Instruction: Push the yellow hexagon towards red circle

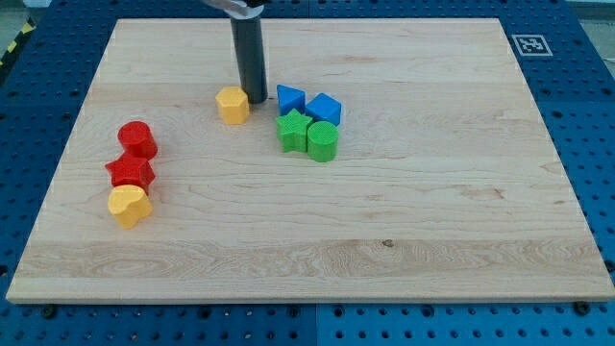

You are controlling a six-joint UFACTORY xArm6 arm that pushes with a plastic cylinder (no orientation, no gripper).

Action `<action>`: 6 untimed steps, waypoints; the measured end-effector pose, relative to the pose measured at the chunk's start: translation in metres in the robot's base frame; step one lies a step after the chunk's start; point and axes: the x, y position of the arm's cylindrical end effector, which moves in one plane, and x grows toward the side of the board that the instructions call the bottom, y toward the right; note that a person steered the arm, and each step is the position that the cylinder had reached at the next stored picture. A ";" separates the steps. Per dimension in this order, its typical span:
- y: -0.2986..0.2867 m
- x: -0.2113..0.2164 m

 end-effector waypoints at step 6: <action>-0.052 0.054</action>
